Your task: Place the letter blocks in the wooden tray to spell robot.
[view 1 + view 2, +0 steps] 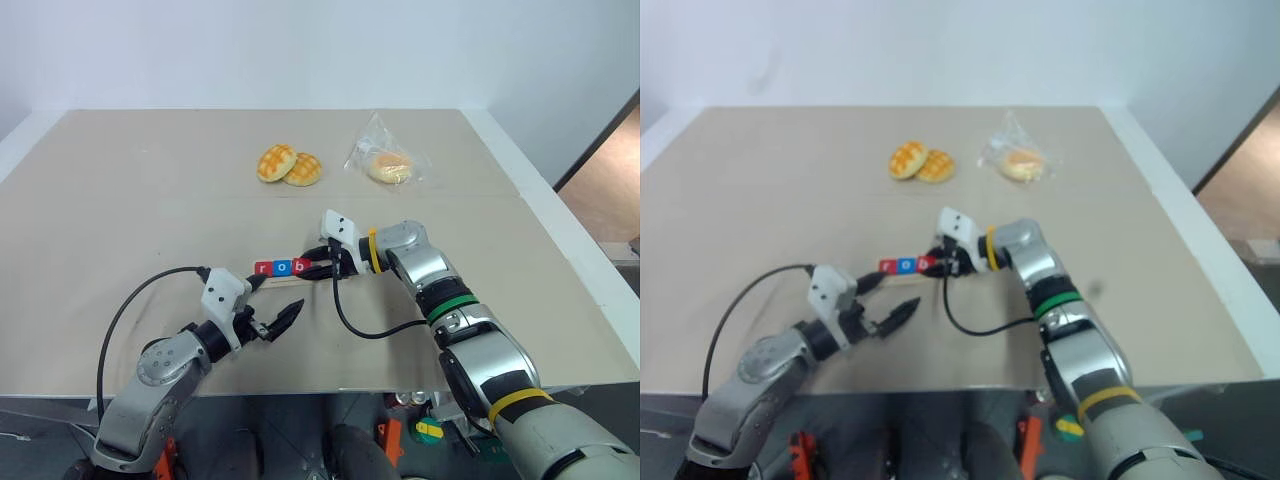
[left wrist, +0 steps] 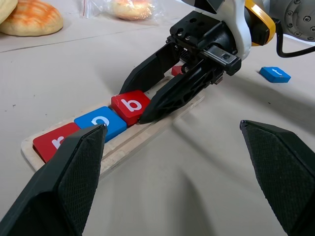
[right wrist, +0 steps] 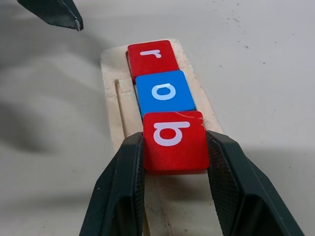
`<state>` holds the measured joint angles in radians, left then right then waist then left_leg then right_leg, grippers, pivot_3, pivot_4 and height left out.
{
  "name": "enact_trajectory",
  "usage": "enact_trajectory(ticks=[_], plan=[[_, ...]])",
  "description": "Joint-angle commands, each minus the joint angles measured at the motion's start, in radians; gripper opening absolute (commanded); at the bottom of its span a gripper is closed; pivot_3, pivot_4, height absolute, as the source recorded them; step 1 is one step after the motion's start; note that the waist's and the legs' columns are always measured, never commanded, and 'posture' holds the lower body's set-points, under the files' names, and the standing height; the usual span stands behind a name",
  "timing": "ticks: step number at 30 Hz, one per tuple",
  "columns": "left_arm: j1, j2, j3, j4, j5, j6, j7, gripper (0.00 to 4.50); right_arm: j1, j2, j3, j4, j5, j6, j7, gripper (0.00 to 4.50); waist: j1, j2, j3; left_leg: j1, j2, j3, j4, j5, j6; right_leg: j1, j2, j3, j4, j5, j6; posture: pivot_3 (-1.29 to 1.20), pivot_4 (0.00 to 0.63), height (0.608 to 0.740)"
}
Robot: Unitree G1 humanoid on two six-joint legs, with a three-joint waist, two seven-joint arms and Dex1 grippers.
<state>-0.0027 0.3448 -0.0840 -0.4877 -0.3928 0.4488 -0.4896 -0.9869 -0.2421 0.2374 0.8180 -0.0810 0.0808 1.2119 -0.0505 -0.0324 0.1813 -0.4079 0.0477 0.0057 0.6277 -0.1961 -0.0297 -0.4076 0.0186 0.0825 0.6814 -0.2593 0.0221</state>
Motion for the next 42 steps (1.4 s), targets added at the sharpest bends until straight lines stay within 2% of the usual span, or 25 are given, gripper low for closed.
enact_trajectory(ticks=[1, 14, 15, 16, 18, 19, 21, 22, 27, 33, 36, 37, 39, 41, 42], plan=[[-0.018, 0.002, -0.003, -0.012, -0.004, 0.000, -0.006, 4.50, 0.015, -0.020, 0.001, -0.052, 0.002, 0.029, -0.022, 1.72, 0.000, 0.000, 0.000, 0.000, 0.000, 0.000, 0.000, 0.000, 0.000, 0.000, 0.000, 0.000, 0.000, 0.000, 0.000, 0.00, 0.150, 0.740], [-0.037, -0.003, -0.004, 0.001, -0.005, 0.005, -0.013, 4.50, 0.062, -0.028, 0.017, -0.183, 0.016, 0.087, -0.013, 1.72, 0.001, 0.000, 0.000, 0.000, 0.000, 0.000, 0.000, 0.000, 0.000, 0.000, 0.000, 0.000, 0.000, 0.000, 0.000, 0.00, 0.150, 0.740], [-0.037, -0.004, -0.004, 0.000, -0.005, 0.005, -0.013, 4.50, 0.062, -0.027, 0.018, -0.189, 0.017, 0.090, -0.013, 2.27, 0.001, 0.000, 0.000, 0.000, 0.000, 0.000, 0.000, 0.000, 0.000, 0.000, 0.000, 0.000, 0.000, -0.001, 0.000, 0.00, 0.150, 0.740], [-0.037, -0.005, -0.005, 0.000, -0.005, 0.005, -0.012, 4.50, 0.063, -0.026, 0.020, -0.194, 0.018, 0.092, -0.012, 2.48, 0.001, 0.000, 0.000, 0.000, 0.000, 0.000, 0.000, 0.000, 0.000, 0.000, 0.000, 0.000, 0.000, -0.001, 0.001, 0.00, 0.150, 0.740], [-0.038, -0.007, -0.004, 0.001, -0.004, 0.005, -0.010, 4.50, 0.061, -0.021, 0.022, -0.201, 0.020, 0.096, -0.012, 3.21, 0.001, 0.000, 0.000, 0.000, 0.000, 0.000, 0.000, 0.000, 0.000, 0.000, 0.000, 0.000, 0.000, -0.001, 0.001, 0.00, 0.150, 0.740], [-0.037, -0.008, -0.004, 0.000, -0.004, 0.005, -0.009, 4.50, 0.061, -0.018, 0.024, -0.204, 0.021, 0.097, -0.013, 3.39, 0.001, 0.000, 0.000, 0.000, 0.000, 0.000, 0.000, 0.000, 0.000, 0.000, 0.000, 0.000, 0.000, -0.001, 0.001, 0.00, 0.150, 0.740], [-0.034, -0.011, -0.004, -0.004, -0.003, 0.006, -0.006, 4.50, 0.057, -0.012, 0.028, -0.205, 0.023, 0.101, -0.017, 4.17, 0.001, 0.000, 0.000, 0.000, 0.000, 0.000, 0.000, 0.000, 0.000, 0.000, 0.000, 0.000, 0.000, -0.001, 0.001, 0.00, 0.150, 0.740], [-0.033, -0.012, -0.005, -0.005, -0.002, 0.006, -0.005, 4.50, 0.055, -0.011, 0.030, -0.203, 0.024, 0.102, -0.018, 4.35, 0.001, 0.000, 0.000, 0.000, 0.000, 0.000, 0.000, 0.000, 0.000, 0.000, 0.000, 0.000, 0.000, -0.001, 0.001, 0.00, 0.150, 0.740], [-0.022, -0.010, -0.003, -0.015, -0.001, 0.006, -0.001, 4.50, 0.036, -0.014, 0.009, -0.200, 0.043, 0.112, -0.036, 4.35, 0.001, 0.000, 0.000, -0.001, 0.000, 0.000, 0.000, 0.000, 0.000, 0.000, 0.000, 0.000, 0.000, -0.001, 0.001, 0.00, 0.150, 0.740], [-0.009, 0.002, 0.000, -0.027, 0.005, -0.002, -0.005, 4.50, 0.047, -0.034, -0.085, -0.334, 0.133, 0.230, -0.108, 4.35, 0.002, 0.000, 0.000, -0.001, 0.000, -0.001, -0.001, 0.000, 0.000, -0.001, 0.000, 0.000, 0.000, -0.001, 0.001, 0.00, 0.150, 0.740], [-0.005, 0.007, 0.004, -0.031, 0.005, -0.003, -0.006, 4.50, 0.122, -0.057, -0.139, -0.462, 0.161, 0.248, -0.191, 3.62, 0.002, 0.000, 0.000, -0.002, 0.000, -0.001, -0.001, 0.000, 0.000, -0.001, 0.000, 0.000, 0.000, -0.001, 0.001, 0.00, 0.150, 0.740], [-0.004, 0.008, 0.004, -0.031, 0.005, -0.004, -0.006, 4.50, 0.141, -0.062, -0.147, -0.493, 0.169, 0.259, -0.205, 3.09, 0.002, 0.000, 0.000, -0.002, -0.001, -0.001, -0.001, 0.000, 0.000, -0.001, -0.001, -0.001, 0.000, -0.001, 0.002, 0.00, 0.150, 0.740], [-0.004, 0.011, 0.004, -0.033, 0.006, -0.003, -0.007, 4.50, 0.202, -0.063, -0.183, -0.598, 0.185, 0.295, -0.278, 2.59, 0.002, 0.000, 0.000, -0.002, -0.001, -0.001, -0.001, 0.000, -0.001, -0.001, -0.001, -0.001, 0.000, -0.002, 0.002, 0.00, 0.150, 0.740], [-0.001, 0.016, 0.006, -0.036, 0.004, -0.004, -0.009, 4.50, 0.292, -0.066, -0.207, -0.754, 0.208, 0.362, -0.334, 1.67, 0.003, 0.000, 0.000, -0.002, -0.001, -0.001, -0.001, 0.000, -0.001, -0.001, -0.002, -0.001, 0.000, -0.003, 0.003, 0.00, 0.150, 0.740], [0.002, 0.019, 0.009, -0.038, 0.002, -0.007, -0.013, 4.50, 0.340, -0.061, -0.205, -0.827, 0.207, 0.406, -0.369, 1.37, 0.003, 0.000, 0.000, -0.003, -0.002, -0.002, -0.002, -0.001, -0.001, -0.001, -0.002, -0.001, 0.000, -0.003, 0.003, 0.00, 0.150, 0.740]])
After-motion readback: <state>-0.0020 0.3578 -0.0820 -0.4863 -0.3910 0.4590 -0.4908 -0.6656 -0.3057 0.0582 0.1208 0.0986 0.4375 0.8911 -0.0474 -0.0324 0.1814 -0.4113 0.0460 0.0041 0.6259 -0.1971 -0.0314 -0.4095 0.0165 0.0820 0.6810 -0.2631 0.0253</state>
